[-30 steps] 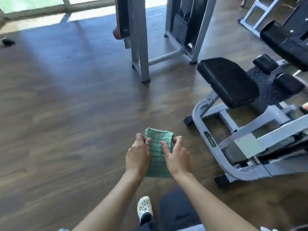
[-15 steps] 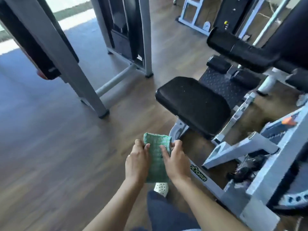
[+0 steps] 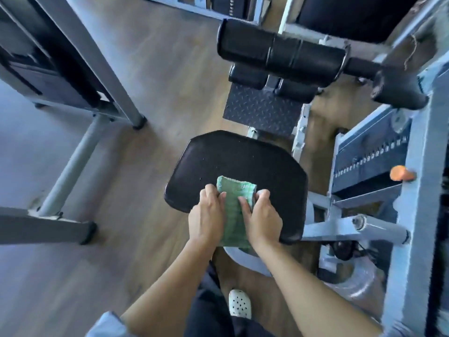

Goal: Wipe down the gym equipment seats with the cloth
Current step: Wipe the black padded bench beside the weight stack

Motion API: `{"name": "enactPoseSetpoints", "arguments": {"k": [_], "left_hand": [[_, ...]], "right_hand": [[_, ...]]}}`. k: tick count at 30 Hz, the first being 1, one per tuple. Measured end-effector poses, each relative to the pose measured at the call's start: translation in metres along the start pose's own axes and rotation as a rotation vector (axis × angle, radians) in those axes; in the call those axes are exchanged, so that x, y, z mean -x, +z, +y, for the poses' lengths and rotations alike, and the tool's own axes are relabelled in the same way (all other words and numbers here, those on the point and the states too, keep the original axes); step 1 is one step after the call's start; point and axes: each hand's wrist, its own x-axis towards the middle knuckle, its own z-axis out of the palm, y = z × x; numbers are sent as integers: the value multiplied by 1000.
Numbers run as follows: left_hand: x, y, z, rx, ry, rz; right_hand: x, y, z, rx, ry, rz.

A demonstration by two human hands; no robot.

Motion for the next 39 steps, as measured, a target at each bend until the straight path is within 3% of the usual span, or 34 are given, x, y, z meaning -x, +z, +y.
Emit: {"name": "enactPoseSetpoints", "arguments": {"k": [10,18,21,23,27,30,39], "left_hand": [[-153,66,-7,-133,251,0],[-173,94,-27,-416,319,70],[-174,95,-22,-365,238,161],[-170,96,-8,-264,296,198],[-149,115,12,-221,578,-36],[-141,131,4,-293,561,-174],[-221,134,15,-458,379,-126]], "right_hand": [[-122,67,-1,50,187,102],[-141,79,20,173,83,170],[-144,73,36,170,115,250],[-149,64,48,171,136,258],[-161,56,81,272,124,182],[-163,60,99,327,102,98],[-164,67,108,387,95,59]]}}
